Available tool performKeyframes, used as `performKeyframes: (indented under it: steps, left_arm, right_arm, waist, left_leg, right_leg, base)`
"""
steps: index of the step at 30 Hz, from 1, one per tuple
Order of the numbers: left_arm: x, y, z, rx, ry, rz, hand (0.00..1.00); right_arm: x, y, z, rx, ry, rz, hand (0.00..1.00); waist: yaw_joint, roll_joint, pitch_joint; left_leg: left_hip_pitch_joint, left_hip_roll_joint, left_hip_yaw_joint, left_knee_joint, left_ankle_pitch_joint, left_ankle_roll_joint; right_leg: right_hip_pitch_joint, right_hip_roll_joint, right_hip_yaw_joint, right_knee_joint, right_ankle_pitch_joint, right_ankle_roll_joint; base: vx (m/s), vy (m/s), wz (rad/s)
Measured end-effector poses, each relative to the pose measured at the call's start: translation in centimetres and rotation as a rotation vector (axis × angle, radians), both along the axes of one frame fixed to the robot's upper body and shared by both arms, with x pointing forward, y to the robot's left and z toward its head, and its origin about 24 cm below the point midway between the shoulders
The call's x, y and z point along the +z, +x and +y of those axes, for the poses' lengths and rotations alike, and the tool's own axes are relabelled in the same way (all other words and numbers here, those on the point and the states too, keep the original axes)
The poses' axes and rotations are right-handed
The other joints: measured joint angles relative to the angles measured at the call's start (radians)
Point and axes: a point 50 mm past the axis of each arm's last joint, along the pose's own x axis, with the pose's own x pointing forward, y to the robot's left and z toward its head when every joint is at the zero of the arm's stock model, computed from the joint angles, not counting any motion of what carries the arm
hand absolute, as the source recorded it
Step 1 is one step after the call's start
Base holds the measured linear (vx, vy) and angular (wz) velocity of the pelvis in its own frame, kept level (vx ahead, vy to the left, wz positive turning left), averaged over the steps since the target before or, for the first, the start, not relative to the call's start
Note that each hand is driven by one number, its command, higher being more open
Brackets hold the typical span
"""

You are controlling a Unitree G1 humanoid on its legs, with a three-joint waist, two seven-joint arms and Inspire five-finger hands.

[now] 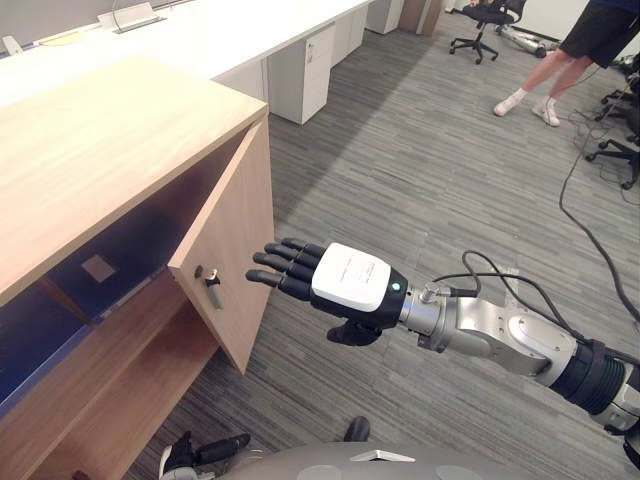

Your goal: Walk over to the cabinet, pick up the folder, carry it to the office cabinet, place the folder inside the office cabinet, then close the office cabinet door

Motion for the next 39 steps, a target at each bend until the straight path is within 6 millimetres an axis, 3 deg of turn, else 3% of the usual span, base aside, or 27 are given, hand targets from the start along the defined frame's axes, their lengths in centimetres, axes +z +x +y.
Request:
performKeyframes:
  steps: [5, 8, 11, 13, 17, 22, 23, 24, 26, 27, 29, 30, 31, 32, 34, 35, 36, 37, 38, 39]
  left_arm:
    - [0.0, 0.2, -0.2, -0.012, -0.005, -0.003, 1.00]
    - [-0.1, 0.3, -0.4, -0.031, -0.010, -0.003, 1.00]
    - [-0.1, 0.8, -0.8, -0.080, -0.016, -0.010, 1.00]
    - [-0.1, 0.9, -0.9, -0.094, -0.018, -0.013, 1.00]
    - [-0.2, 1.0, -1.6, -0.136, -0.027, -0.014, 1.00]
    - [-0.4, 1.0, -2.8, -0.130, -0.049, -0.019, 1.00]
    - [-0.4, 1.0, -2.9, -0.130, -0.050, -0.019, 1.00]
    - [-0.5, 1.1, -3.1, -0.129, -0.054, -0.024, 1.00]
    - [-0.5, 1.0, -3.4, -0.123, -0.057, -0.021, 1.00]
    - [-0.6, 0.7, -3.8, -0.118, -0.060, -0.017, 1.00]
    - [-0.6, 0.6, -4.0, -0.126, -0.060, -0.010, 1.00]
    - [-0.7, 0.6, -4.2, -0.142, -0.056, -0.008, 1.00]
    - [-0.6, 0.6, -4.2, -0.150, -0.050, -0.008, 1.00]
    - [-0.6, 0.5, -4.1, -0.152, -0.045, -0.006, 1.00]
    - [-0.4, 0.1, -3.5, -0.161, -0.024, -0.011, 1.00]
    - [-0.2, 0.6, -3.0, -0.174, -0.008, -0.029, 1.00]
    - [-0.1, 0.9, -2.8, -0.181, 0.000, -0.038, 1.00]
    - [0.1, 1.6, -2.3, -0.193, 0.014, -0.052, 1.00]
    - [0.3, 2.5, -1.7, -0.196, 0.029, -0.069, 1.00]
    - [0.3, 2.6, -1.7, -0.192, 0.029, -0.072, 1.00]
  right_arm:
    - [-1.0, 0.3, -0.4, -0.026, -0.034, 0.072, 1.00]
    - [-3.3, 1.2, -1.8, -0.127, -0.085, 0.163, 1.00]
    - [-8.0, 1.3, -5.2, -0.391, -0.111, 0.330, 1.00]
    - [-9.5, 1.1, -6.3, -0.483, -0.118, 0.372, 1.00]
    - [-14.9, -0.8, -9.5, -0.832, -0.083, 0.575, 1.00]
    - [-21.2, -4.5, -9.8, -1.239, 0.016, 0.883, 1.00]
    - [-21.4, -4.6, -9.8, -1.251, 0.019, 0.895, 1.00]
    - [-23.1, -6.2, -9.7, -1.390, 0.079, 1.014, 1.00]
    - [-24.6, -8.3, -10.1, -1.649, 0.289, 1.169, 1.00]
    - [-25.2, -9.8, -11.4, -1.925, 0.571, 1.244, 1.00]
    - [-25.4, -11.0, -12.4, -2.074, 0.745, 1.258, 1.00]
    - [-25.7, -12.5, -13.2, -2.200, 0.872, 1.264, 1.00]
    - [-25.9, -13.7, -13.8, -2.276, 0.934, 1.270, 1.00]
    - [-26.0, -14.3, -13.9, -2.308, 0.971, 1.287, 1.00]
    - [-26.3, -14.9, -13.6, -2.334, 1.007, 1.324, 1.00]
    - [-26.5, -14.9, -13.2, -2.329, 1.010, 1.353, 1.00]
    - [-26.6, -14.9, -13.0, -2.323, 1.010, 1.370, 1.00]
    - [-26.8, -14.9, -12.5, -2.318, 1.006, 1.399, 1.00]
    - [-27.1, -15.2, -11.8, -2.315, 0.995, 1.445, 1.00]
    - [-27.1, -15.1, -11.6, -2.313, 0.994, 1.455, 1.00]
  waist:
    - [0.016, 0.008, 0.000]
    - [0.020, 0.018, 0.001]
    - [0.024, 0.037, 0.012]
    - [0.022, 0.047, 0.018]
    - [0.008, 0.083, 0.018]
    - [-0.011, 0.102, 0.018]
    - [-0.011, 0.102, 0.018]
    - [-0.009, 0.104, 0.019]
    - [-0.007, 0.109, 0.016]
    - [-0.009, 0.119, 0.018]
    - [-0.017, 0.120, 0.020]
    - [-0.014, 0.116, 0.021]
    - [-0.013, 0.115, 0.022]
    - [-0.013, 0.108, 0.024]
    - [-0.013, 0.093, 0.023]
    - [-0.014, 0.080, 0.022]
    - [-0.015, 0.078, 0.021]
    - [-0.020, 0.064, 0.026]
    - [-0.023, 0.031, 0.044]
    - [-0.022, 0.026, 0.046]
  left_leg:
    - [-0.001, -0.004, -0.002, 0.001, 0.001, 0.002]
    - [-0.003, -0.007, -0.009, 0.002, 0.002, 0.004]
    - [0.000, -0.009, -0.023, 0.000, 0.002, 0.004]
    - [-0.001, -0.010, -0.026, -0.001, 0.002, 0.004]
    - [0.000, -0.010, -0.037, -0.012, 0.002, 0.004]
    - [0.002, -0.020, -0.087, -0.016, 0.002, 0.005]
    - [0.003, -0.021, -0.088, -0.016, 0.002, 0.006]
    - [0.015, -0.029, -0.108, -0.017, 0.003, 0.008]
    - [0.025, -0.045, -0.133, -0.015, -0.002, 0.019]
    - [0.033, -0.070, -0.165, -0.014, -0.007, 0.040]
    - [0.040, -0.093, -0.202, -0.011, -0.007, 0.058]
    - [0.052, -0.124, -0.242, -0.006, -0.010, 0.073]
    - [0.050, -0.147, -0.279, 0.010, -0.017, 0.088]
    - [0.047, -0.160, -0.298, 0.018, -0.019, 0.094]
    - [0.015, -0.173, -0.347, 0.031, -0.023, 0.103]
    - [-0.024, -0.179, -0.384, 0.045, -0.022, 0.103]
    - [-0.043, -0.177, -0.405, 0.051, -0.018, 0.102]
    - [-0.083, -0.160, -0.451, 0.062, -0.009, 0.093]
    - [-0.114, -0.167, -0.494, 0.064, 0.007, 0.078]
    - [-0.119, -0.176, -0.496, 0.065, 0.009, 0.076]
  right_leg:
    - [0.001, -0.009, -0.001, 0.000, 0.001, 0.001]
    - [0.004, -0.012, -0.006, 0.000, 0.002, 0.002]
    - [0.015, -0.018, -0.018, 0.000, 0.000, 0.003]
    - [0.017, -0.020, -0.021, 0.000, -0.004, 0.009]
    - [0.018, -0.020, -0.033, 0.000, -0.015, 0.015]
    - [0.051, -0.035, -0.083, 0.001, -0.026, 0.028]
    - [0.053, -0.036, -0.085, 0.001, -0.026, 0.028]
    - [0.074, -0.045, -0.101, 0.006, -0.023, 0.032]
    - [0.103, -0.064, -0.126, 0.007, -0.027, 0.046]
    - [0.106, -0.118, -0.157, 0.089, -0.064, 0.072]
    - [0.102, -0.180, -0.179, 0.196, -0.111, 0.086]
    - [0.105, -0.246, -0.192, 0.301, -0.144, 0.091]
    - [0.093, -0.297, -0.159, 0.394, -0.153, 0.076]
    - [0.077, -0.317, -0.102, 0.443, -0.152, 0.059]
    - [0.044, -0.310, 0.034, 0.467, -0.147, 0.034]
    - [0.019, -0.283, 0.121, 0.466, -0.153, -0.008]
    - [0.009, -0.263, 0.166, 0.461, -0.162, -0.025]
    - [0.002, -0.203, 0.262, 0.419, -0.212, -0.033]
    - [0.038, -0.150, 0.326, 0.332, -0.265, -0.008]
    - [0.051, -0.151, 0.329, 0.317, -0.266, 0.001]
  base:
    - [0.01, 0.073, 0.02]
    - [-0.01, 0.061, 0.07]
    - [0.00, 0.062, 0.12]
    - [0.00, 0.049, 0.07]
    - [0.02, 0.047, 0.07]
    - [0.05, 0.062, 0.27]
    - [0.07, 0.092, 0.35]
    - [0.06, 0.080, 0.33]
    - [0.06, 0.147, 0.53]
    - [0.06, 0.221, 0.67]
    - [0.06, 0.199, 0.78]
    - [0.07, 0.201, 1.01]
    - [0.06, 0.194, 1.03]
    - [0.03, 0.152, 0.76]
    - [0.03, 0.098, 0.70]
    - [0.03, 0.050, 0.77]
    - [0.03, -0.053, 0.92]
    - [0.04, -0.165, 1.05]
    - [0.04, -0.217, 0.93]
    - [0.04, -0.219, 0.79]
